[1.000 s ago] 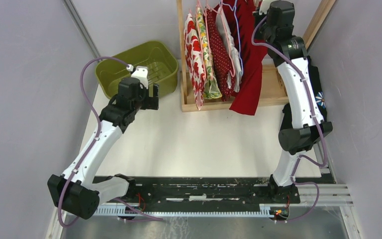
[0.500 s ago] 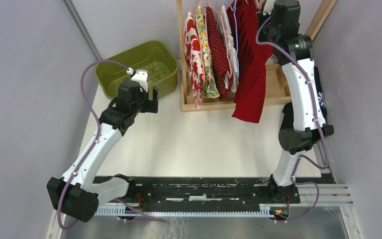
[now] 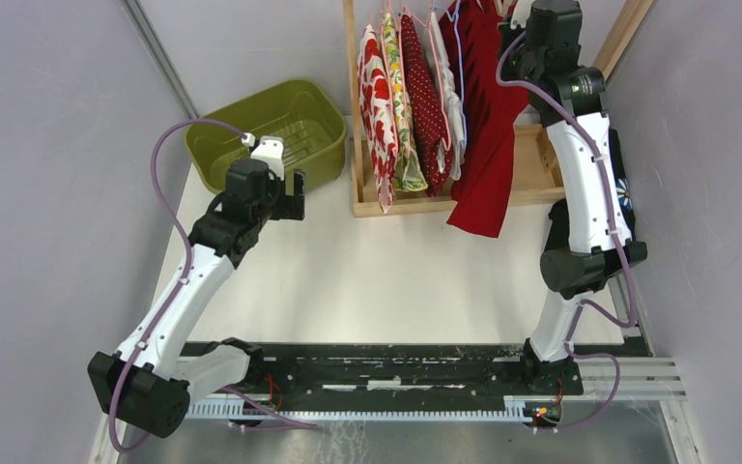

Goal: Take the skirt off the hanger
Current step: Pick up the hanger from the clothesline.

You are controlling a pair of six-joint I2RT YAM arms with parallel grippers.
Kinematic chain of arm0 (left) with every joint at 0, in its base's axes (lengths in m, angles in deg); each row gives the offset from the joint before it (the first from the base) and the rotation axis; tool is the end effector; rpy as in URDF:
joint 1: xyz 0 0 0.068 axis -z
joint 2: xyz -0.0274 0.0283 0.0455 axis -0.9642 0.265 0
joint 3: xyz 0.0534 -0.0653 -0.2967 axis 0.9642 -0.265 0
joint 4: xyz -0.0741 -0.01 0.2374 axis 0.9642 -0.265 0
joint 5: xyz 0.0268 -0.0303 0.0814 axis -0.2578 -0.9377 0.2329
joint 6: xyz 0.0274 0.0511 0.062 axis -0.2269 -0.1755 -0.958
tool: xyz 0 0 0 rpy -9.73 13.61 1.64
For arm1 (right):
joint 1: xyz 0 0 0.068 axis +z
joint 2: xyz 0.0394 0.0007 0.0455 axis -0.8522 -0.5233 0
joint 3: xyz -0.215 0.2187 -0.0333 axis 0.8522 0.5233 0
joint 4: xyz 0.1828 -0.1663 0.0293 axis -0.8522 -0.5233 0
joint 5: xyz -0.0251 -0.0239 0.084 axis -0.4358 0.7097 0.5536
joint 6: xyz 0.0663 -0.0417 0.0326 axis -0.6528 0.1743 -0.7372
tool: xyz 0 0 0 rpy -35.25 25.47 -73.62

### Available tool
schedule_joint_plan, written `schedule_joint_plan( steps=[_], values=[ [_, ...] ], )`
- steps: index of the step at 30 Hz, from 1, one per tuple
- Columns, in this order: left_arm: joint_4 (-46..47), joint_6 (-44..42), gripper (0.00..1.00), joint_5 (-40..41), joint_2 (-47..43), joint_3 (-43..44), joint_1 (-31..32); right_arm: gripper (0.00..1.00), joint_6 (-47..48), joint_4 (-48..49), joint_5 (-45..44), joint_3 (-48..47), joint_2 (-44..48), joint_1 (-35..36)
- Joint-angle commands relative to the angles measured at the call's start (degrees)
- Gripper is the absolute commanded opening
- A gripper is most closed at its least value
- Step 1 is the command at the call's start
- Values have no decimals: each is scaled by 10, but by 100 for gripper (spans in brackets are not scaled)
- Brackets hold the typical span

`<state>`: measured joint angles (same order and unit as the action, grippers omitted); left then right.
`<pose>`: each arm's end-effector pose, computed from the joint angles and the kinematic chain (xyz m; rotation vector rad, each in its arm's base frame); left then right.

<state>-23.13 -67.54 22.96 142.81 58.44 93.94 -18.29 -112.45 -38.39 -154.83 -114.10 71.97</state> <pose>0.2308 -0.0630 0.3563 0.1606 2.0898 0.0043 0.4062 0.0835 0.5381 -0.0410 1.8332 0.0290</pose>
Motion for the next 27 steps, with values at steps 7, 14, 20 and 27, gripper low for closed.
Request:
schedule_joint_plan(
  steps=[7,14,20,27],
  values=[
    [7,-15,100,13,-22,-3,-1,50,-27,-59,-25,-12,10,2],
    [10,-11,100,11,-22,-15,-1,62,-24,-62,-22,33,64,2],
    [9,-13,100,16,-26,-13,-1,62,-25,-63,-17,50,58,2],
    [3,-15,99,23,-34,-15,-1,58,-29,-68,-15,65,37,2]
  ],
)
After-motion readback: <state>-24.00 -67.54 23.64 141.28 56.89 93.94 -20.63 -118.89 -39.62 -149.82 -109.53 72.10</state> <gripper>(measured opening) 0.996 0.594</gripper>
